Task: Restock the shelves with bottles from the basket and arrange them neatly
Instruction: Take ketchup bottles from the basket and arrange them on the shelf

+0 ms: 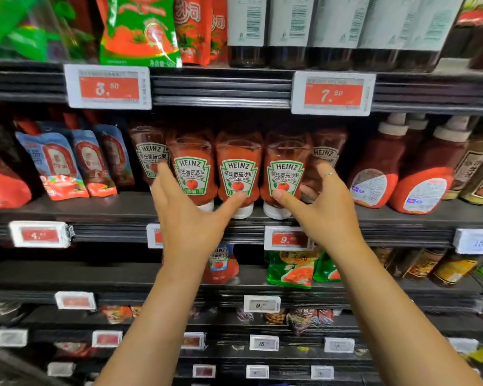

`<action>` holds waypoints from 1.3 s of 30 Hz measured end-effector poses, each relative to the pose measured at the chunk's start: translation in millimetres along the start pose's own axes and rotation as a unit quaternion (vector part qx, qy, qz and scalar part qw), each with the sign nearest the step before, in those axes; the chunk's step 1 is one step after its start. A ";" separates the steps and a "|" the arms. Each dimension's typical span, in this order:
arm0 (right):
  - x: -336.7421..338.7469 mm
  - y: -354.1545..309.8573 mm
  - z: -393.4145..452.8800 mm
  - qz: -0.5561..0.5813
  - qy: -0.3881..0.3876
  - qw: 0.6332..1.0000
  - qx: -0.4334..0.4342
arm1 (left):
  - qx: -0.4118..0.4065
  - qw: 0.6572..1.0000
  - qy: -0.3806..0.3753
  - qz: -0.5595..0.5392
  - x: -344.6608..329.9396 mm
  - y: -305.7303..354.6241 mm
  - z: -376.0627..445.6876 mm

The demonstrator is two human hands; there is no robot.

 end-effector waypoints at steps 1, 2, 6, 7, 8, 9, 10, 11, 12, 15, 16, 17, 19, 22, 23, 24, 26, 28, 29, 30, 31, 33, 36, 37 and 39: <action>9.7 1.4 0.4 0.013 0.023 1.000 -0.003 | -0.007 1.000 0.021 -0.014 12.9 -1.2 4.6; 22.0 3.4 1.1 0.025 0.057 0.998 -0.005 | -0.020 0.998 0.053 -0.022 28.7 -1.3 11.3; 49.6 8.6 2.3 -0.006 0.143 0.990 0.000 | -0.020 0.991 0.134 0.007 72.9 -10.8 51.7; 48.4 8.8 2.7 -0.038 0.142 0.989 0.001 | -0.006 0.991 0.131 0.015 75.5 -14.7 61.9; 46.5 9.3 3.3 -0.074 0.138 0.988 -0.001 | 0.007 0.992 0.122 0.023 75.7 -18.9 70.6; 44.9 9.7 3.5 -0.103 0.135 0.985 -0.004 | 0.012 0.993 0.111 0.032 74.5 -22.0 76.6; 42.7 10.6 4.5 -0.113 0.135 0.984 -0.011 | 0.007 0.994 0.102 0.043 71.7 -23.7 81.3; 39.6 12.9 5.9 -0.106 0.131 0.985 -0.021 | 0.001 0.994 0.092 0.059 67.7 -25.3 84.4; 35.5 17.4 7.7 -0.093 0.123 0.987 -0.035 | 0.003 0.994 0.078 0.074 61.9 -27.9 87.7; 24.2 34.9 11.9 -0.084 0.086 0.990 -0.080 | 0.056 0.995 0.014 0.076 44.5 -44.7 101.8; 22.2 40.3 13.6 -0.090 0.076 0.989 -0.089 | 0.076 0.995 -0.007 0.061 40.5 -50.1 107.9; 20.9 44.8 15.0 -0.094 0.068 0.989 -0.094 | 0.095 0.994 -0.028 0.037 37.5 -54.1 113.7; 21.4 49.0 17.7 -0.089 0.065 0.990 -0.090 | 0.125 0.990 -0.064 -0.022 32.9 -60.1 124.0; 25.9 54.9 20.3 -0.113 0.066 0.987 -0.099 | 0.115 0.983 -0.123 -0.074 26.1 -58.4 129.3; 26.6 56.0 19.9 -0.122 0.064 0.985 -0.106 | 0.115 0.979 -0.141 -0.089 24.4 -58.7 129.7; 27.1 56.7 19.6 -0.125 0.062 0.984 -0.109 | 0.122 0.976 -0.153 -0.099 23.7 -61.5 130.8; 29.4 55.0 18.5 -0.127 0.059 0.984 -0.107 | 0.133 0.974 -0.157 -0.093 26.5 -67.8 132.6; 34.0 49.8 15.7 -0.131 0.057 0.985 -0.097 | 0.129 0.980 -0.137 -0.064 34.3 -71.6 133.5; 36.4 47.9 13.8 -0.132 0.056 0.985 -0.092 | 0.123 0.984 -0.123 -0.045 39.9 -71.5 132.7; 38.7 47.0 11.1 -0.128 0.056 0.986 -0.086 | 0.116 0.985 -0.119 -0.039 43.9 -70.7 130.6; 40.6 45.6 8.3 -0.120 0.057 0.988 -0.077 | 0.109 0.984 -0.130 -0.051 46.1 -69.3 128.5; 44.7 44.2 3.1 -0.110 0.057 0.991 -0.058 | 0.095 0.976 -0.171 -0.099 47.1 -66.7 121.6; 49.4 42.9 -1.4 -0.098 0.046 0.993 -0.045 | 0.065 0.967 -0.205 -0.133 50.8 -62.0 111.6; 49.8 41.9 -2.2 -0.094 0.040 0.994 -0.042 | 0.056 0.966 -0.212 -0.138 51.4 -60.3 108.7; 49.8 40.3 -3.6 -0.089 0.031 0.995 -0.035 | 0.038 0.963 -0.225 -0.146 51.3 -56.6 102.9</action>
Point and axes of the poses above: each hand's wrist, its own z-axis towards the middle knuckle, its own x-axis out of the back of the hand, y = z × x, the point moved 10 cm from there along z, towards the middle knuckle, and after that the axes turned 14 degrees about x, right-handed, at the moved point
